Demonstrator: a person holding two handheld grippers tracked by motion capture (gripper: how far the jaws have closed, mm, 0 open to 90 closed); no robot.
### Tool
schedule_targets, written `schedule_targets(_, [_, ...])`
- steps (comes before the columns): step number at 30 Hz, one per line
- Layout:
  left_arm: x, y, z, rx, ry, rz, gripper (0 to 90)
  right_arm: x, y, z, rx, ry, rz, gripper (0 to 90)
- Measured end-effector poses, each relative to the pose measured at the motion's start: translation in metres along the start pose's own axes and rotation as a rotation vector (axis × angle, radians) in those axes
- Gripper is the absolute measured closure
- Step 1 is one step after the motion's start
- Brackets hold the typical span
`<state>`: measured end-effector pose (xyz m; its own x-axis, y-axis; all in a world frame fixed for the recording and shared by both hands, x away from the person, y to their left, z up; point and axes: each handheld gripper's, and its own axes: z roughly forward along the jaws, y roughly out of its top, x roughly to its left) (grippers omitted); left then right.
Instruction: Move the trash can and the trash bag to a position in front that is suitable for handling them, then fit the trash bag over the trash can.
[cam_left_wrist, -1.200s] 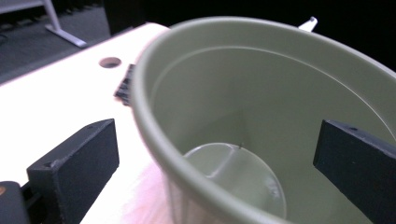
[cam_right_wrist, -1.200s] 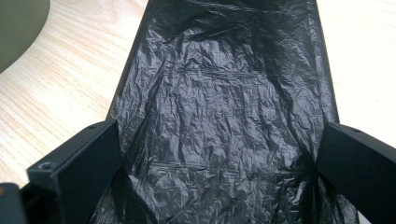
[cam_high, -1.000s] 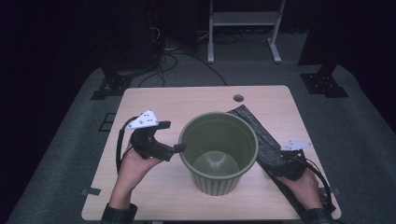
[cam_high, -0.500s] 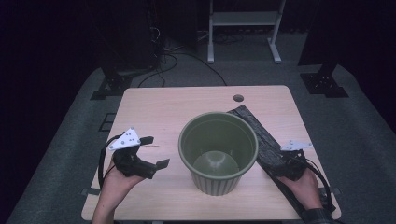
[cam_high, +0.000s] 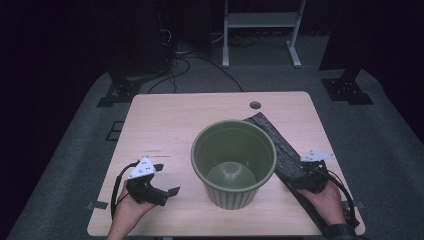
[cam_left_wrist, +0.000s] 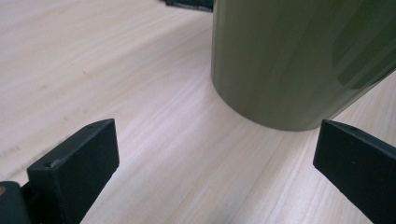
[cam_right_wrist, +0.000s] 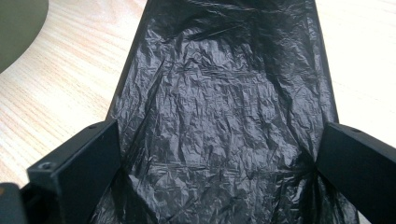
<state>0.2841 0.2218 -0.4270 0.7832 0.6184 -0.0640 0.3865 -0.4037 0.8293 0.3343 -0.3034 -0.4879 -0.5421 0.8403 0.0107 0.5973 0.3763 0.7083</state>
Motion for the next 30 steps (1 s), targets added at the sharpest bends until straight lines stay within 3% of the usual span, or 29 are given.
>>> schedule_targets(7, [0.005, -0.025, 0.02, 0.087, 0.036, -0.001, 0.0, 0.0, 0.0, 0.0, 0.0, -0.005, 0.003, 0.0])
schedule_targets(11, [0.007, -0.031, 0.025, 0.124, 0.047, -0.007, 0.0, 0.0, 0.0, 0.0, 0.0, -0.005, 0.003, 0.0])
schedule_targets(15, [0.005, -0.033, 0.03, 0.172, 0.064, 0.019, 0.0, 0.0, 0.0, 0.0, 0.0, -0.004, 0.002, 0.0])
schedule_targets(23, [0.005, -0.04, 0.037, 0.194, 0.055, 0.021, 0.0, 0.0, 0.0, 0.0, 0.0, -0.002, 0.001, 0.0])
schedule_targets(30, [0.003, -0.043, 0.038, 0.184, 0.075, 0.036, 0.0, 0.0, 0.0, 0.0, -0.002, -0.004, 0.002, 1.0])
